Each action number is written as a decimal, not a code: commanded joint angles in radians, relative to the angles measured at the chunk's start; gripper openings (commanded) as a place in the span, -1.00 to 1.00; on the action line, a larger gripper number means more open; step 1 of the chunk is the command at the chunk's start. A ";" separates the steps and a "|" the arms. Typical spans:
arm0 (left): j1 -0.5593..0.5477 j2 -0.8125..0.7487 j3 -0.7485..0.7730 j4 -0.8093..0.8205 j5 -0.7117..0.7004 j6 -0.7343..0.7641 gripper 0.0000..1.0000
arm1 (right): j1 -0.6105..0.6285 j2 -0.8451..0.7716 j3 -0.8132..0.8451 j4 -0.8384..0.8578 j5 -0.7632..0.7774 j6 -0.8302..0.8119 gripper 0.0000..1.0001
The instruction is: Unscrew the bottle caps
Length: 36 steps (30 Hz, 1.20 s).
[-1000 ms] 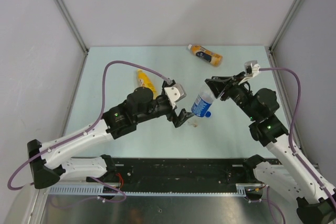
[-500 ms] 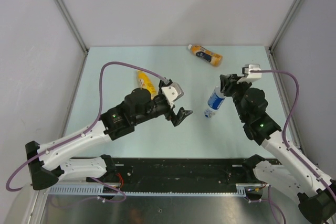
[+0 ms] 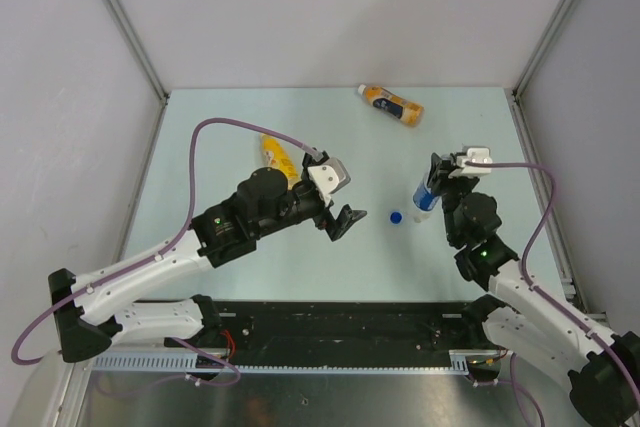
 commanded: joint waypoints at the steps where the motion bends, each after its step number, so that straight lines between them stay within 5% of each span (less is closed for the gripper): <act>1: -0.005 0.000 -0.003 0.036 -0.010 0.029 0.99 | 0.005 -0.009 -0.073 0.240 0.070 -0.091 -1.00; 10: -0.005 0.001 -0.007 0.037 -0.011 0.030 0.99 | 0.005 0.074 -0.162 0.371 0.117 -0.096 -0.99; 16: -0.005 0.005 -0.006 0.037 -0.004 0.027 0.99 | 0.005 0.086 -0.188 0.359 0.141 -0.069 -0.80; 20: -0.005 0.005 -0.007 0.036 -0.012 0.027 0.99 | 0.005 0.059 -0.190 0.318 0.114 -0.051 -0.59; 27: -0.005 0.007 -0.005 0.037 -0.019 0.028 0.99 | 0.004 0.018 -0.186 0.275 0.052 -0.041 0.34; 36: -0.005 0.007 -0.006 0.036 -0.021 0.027 0.99 | 0.005 -0.023 -0.173 0.233 0.030 -0.029 0.62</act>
